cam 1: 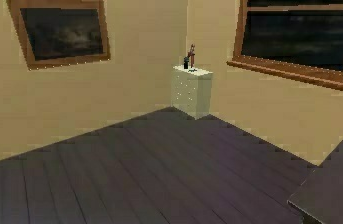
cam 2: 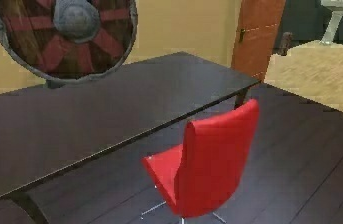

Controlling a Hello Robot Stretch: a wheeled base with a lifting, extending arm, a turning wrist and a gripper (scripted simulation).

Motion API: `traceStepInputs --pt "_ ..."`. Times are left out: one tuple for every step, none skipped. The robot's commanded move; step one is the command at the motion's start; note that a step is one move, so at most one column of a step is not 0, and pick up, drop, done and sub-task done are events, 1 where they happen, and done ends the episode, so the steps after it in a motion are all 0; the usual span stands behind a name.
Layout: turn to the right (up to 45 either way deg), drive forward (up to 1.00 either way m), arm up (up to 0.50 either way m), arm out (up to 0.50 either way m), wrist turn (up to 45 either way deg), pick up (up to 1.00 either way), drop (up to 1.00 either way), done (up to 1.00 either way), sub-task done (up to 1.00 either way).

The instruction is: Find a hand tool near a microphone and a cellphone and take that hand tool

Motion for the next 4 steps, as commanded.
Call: traceStepInputs --pt "0.0 0.90 0.00 0.00 0.0 0.00 0.00 0.00 0.00" --pt "12.0 0.00 0.00 0.00 0.0 0.00 0.00 0.00 0.00" --pt "0.0 1.00 0.00 0.00 0.0 0.00 0.00 0.00 0.00" --pt "9.0 0.00 0.00 0.00 0.0 0.00 0.00 0.00 0.00"
